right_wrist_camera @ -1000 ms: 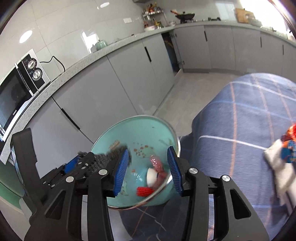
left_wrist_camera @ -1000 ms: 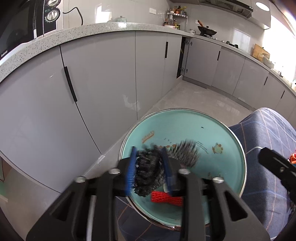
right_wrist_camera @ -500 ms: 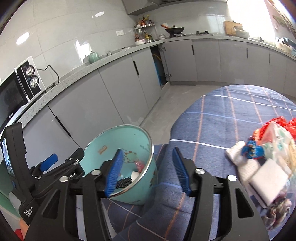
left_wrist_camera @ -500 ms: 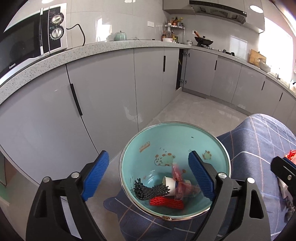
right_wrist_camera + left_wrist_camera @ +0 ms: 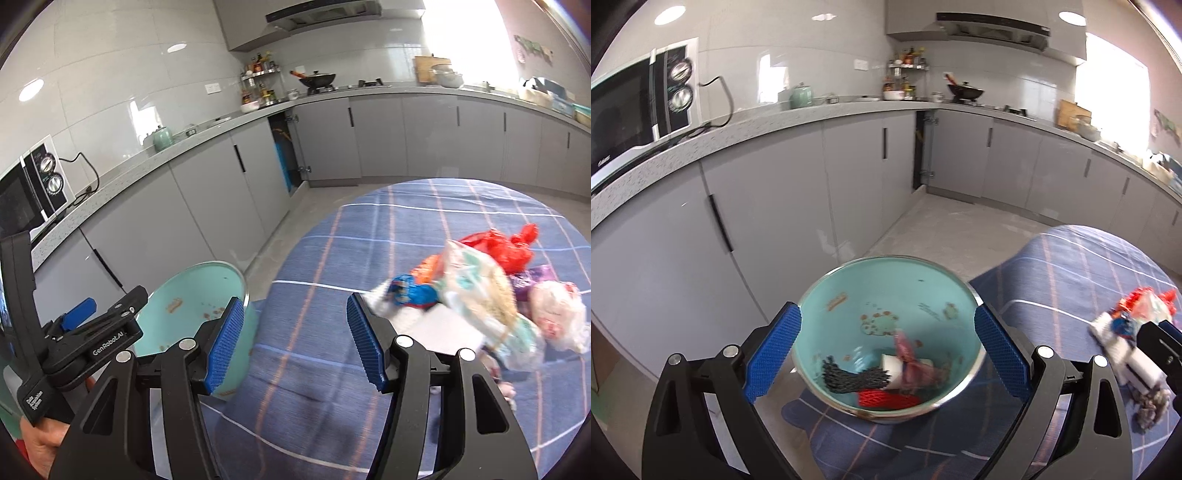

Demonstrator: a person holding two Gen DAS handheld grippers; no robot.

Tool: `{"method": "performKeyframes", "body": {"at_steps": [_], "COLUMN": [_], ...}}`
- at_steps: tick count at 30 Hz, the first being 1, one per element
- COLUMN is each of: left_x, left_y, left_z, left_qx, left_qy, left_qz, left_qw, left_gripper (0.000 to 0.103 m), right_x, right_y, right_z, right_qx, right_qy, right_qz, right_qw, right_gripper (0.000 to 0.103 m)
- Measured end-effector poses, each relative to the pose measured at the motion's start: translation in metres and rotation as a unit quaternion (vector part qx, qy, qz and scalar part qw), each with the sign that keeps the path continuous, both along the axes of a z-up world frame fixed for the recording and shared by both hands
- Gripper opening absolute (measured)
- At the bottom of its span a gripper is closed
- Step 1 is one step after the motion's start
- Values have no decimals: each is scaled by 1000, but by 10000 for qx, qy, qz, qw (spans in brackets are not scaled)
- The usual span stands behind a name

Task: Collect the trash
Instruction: 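Move both open tools back toward the trash pile on the table, then grasp the clear bag with the right tool while the left tool grasps the foam block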

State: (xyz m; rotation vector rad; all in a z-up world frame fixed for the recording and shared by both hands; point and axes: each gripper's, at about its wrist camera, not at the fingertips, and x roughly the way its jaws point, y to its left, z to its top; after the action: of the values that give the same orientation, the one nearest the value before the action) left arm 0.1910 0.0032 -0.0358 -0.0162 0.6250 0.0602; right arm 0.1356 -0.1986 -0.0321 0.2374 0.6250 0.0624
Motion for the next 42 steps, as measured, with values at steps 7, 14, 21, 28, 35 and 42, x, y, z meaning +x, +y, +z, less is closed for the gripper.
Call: {"method": "performKeyframes", "body": {"at_steps": [7,14,21,28,35,42], "left_x": [-12,-24,-35,-45,-56,-56], "left_y": [-31,-55,-90,-123,-163,-187], "left_z": [4,4,-6,-16,-25,-29], "left_qx": [108,134,146,-81,-100,-102], "left_qy": [-43,-62,83,300,366,393], "left_qz": [-375,-639,-1148,-1686,-2232,-2446], "left_qw": [9992,9978,9933,9852,9740,9688], "left_gripper": [93,93,93,90,83,80], "right_x": [-20,-37,-57,-80,-99,-105], "right_y": [-26,-50,-81,-120,-161,-198], "right_z": [1,0,-9,-20,-33,-36], "right_qx": [-2,2,-8,-28,-142,-210], "right_qy": [-35,-42,53,166,327,394], "right_qz": [-213,-473,-830,-1213,-1605,-1952], "right_qw": [9998,9989,9965,9925,9864,9797], "right_gripper": [59,58,58,58,55,54]}}
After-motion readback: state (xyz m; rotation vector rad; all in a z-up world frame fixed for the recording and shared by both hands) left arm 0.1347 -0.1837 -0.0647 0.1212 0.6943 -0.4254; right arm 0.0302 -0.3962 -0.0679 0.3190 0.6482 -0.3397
